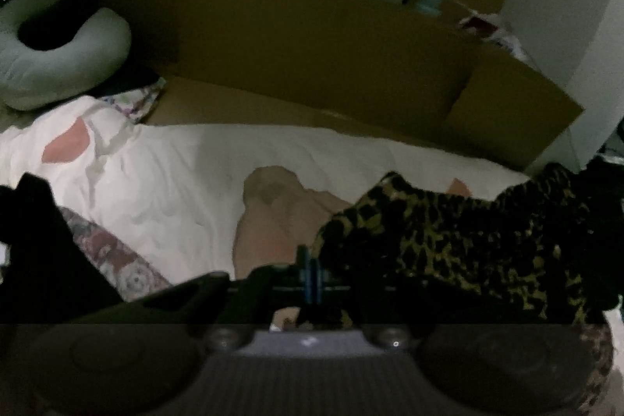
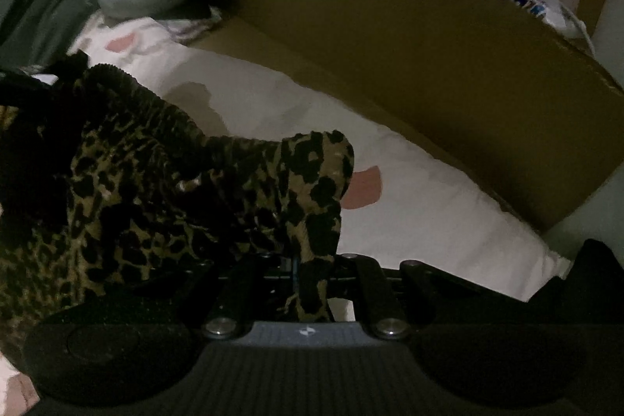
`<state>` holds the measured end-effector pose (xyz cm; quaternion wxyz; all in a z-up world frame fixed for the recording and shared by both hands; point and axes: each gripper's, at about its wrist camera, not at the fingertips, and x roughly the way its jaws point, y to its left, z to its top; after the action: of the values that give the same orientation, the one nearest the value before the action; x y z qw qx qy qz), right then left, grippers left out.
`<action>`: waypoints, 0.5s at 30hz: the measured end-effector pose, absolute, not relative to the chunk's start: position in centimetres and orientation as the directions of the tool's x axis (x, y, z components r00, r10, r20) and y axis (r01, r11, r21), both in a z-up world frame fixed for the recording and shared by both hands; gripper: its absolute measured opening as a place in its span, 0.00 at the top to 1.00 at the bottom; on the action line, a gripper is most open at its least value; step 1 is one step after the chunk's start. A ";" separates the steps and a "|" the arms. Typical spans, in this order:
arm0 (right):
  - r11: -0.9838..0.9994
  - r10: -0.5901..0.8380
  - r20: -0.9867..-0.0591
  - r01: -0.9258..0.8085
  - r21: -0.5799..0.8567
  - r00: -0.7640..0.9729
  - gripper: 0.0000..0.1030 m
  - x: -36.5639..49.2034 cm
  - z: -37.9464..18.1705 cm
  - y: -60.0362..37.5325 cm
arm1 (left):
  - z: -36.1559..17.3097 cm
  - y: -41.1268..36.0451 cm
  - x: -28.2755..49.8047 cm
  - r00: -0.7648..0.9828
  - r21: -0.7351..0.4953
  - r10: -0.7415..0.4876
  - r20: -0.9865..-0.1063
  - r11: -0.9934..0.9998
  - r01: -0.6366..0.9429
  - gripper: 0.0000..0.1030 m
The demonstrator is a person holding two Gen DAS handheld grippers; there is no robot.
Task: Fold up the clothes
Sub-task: 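Lower the leopard garment onto the white duvet with both grippers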
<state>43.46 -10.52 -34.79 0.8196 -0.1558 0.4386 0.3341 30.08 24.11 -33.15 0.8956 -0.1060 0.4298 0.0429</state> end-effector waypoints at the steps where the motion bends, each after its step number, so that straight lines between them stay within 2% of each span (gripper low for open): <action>1: 0.729 0.400 -0.828 -0.684 0.027 0.394 0.92 44.0 -35.2 -10.4 | -33.5 24.3 30.5 0.625 -0.146 -0.005 -0.780 0.974 -0.175 0.97; 9: 0.730 0.331 -0.854 -0.682 -0.037 0.401 0.94 46.8 -37.8 -8.8 | -35.7 27.0 32.0 0.607 -0.134 0.065 -0.792 0.952 -0.276 1.00; 11: 0.728 0.303 -0.865 -0.682 -0.062 0.401 0.91 47.3 -38.4 -8.4 | -36.5 27.2 32.1 0.582 -0.124 0.064 -0.811 0.953 -0.277 0.99; 12: 0.733 0.269 -0.876 -0.675 -0.085 0.401 0.88 47.5 -39.0 -8.2 | -36.9 27.3 32.1 0.571 -0.127 0.057 -0.819 0.952 -0.278 0.94; 13: 0.736 0.238 -0.884 -0.669 -0.107 0.403 0.73 47.7 -39.5 -8.1 | -37.2 27.4 32.1 0.561 -0.127 0.054 -0.826 0.952 -0.278 0.91; 14: 0.737 0.222 -0.884 -0.664 -0.123 0.411 0.60 47.8 -39.6 -7.9 | -37.6 27.4 32.1 0.553 -0.125 0.053 -0.831 0.952 -0.278 0.79; 15: 0.739 0.206 -0.884 -0.659 -0.140 0.419 0.55 47.9 -39.8 -7.7 | -37.8 27.3 32.1 0.551 -0.127 0.048 -0.833 0.953 -0.276 0.63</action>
<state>47.86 -7.74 -39.83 0.8067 -0.2422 0.4675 0.2683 32.10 27.34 -37.80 0.8720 -0.1223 0.4648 0.0929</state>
